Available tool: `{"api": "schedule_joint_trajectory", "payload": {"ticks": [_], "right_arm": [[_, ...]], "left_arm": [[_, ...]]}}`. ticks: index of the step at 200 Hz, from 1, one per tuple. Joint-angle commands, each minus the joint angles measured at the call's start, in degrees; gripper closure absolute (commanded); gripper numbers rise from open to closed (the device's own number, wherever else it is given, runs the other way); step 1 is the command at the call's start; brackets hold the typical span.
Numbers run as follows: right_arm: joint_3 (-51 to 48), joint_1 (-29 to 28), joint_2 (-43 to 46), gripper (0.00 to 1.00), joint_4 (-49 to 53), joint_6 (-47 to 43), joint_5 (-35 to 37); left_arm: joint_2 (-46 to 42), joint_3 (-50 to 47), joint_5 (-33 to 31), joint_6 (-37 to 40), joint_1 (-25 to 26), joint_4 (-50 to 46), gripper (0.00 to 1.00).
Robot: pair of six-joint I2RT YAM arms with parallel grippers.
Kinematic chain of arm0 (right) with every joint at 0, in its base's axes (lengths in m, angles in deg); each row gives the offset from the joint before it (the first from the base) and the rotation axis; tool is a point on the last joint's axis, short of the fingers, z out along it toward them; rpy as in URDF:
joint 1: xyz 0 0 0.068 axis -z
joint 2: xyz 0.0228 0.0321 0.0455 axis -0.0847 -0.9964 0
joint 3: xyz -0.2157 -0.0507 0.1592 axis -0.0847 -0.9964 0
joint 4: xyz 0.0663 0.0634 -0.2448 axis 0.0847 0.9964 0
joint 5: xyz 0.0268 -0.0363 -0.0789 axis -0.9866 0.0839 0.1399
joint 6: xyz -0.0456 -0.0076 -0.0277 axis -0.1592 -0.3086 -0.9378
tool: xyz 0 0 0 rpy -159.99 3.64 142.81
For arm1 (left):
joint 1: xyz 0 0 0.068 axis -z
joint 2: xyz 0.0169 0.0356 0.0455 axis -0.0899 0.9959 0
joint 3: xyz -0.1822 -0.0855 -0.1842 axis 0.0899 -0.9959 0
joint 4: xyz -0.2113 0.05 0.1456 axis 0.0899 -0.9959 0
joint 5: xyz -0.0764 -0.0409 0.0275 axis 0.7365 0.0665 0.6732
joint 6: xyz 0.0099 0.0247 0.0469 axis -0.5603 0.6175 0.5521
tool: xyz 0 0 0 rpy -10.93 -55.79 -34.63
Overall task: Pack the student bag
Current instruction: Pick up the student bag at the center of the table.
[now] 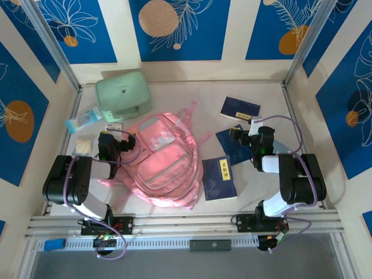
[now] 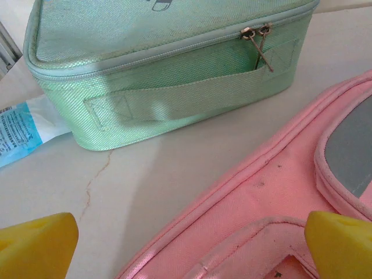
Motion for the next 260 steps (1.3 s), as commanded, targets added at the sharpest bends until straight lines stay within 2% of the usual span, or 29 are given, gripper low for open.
{"api": "schedule_joint_trajectory", "payload": {"ticks": [1, 230, 260], "right_arm": [[-0.33, 0.11, -0.05, 0.01, -1.26, -0.90, -1.25], [-0.62, -0.16, 0.12, 0.01, -1.70, -1.16, -0.72], [1.12, -0.80, 2.22, 0.01, 3.00, -2.04, -0.95]], "left_arm": [[0.20, 0.43, 0.55, -0.21, -0.02, 0.91, 0.00], [0.07, 0.50, 1.59, 0.18, -0.01, 0.78, 0.01], [-1.60, -0.40, 2.94, 0.55, -0.02, 1.09, 0.01]]}}
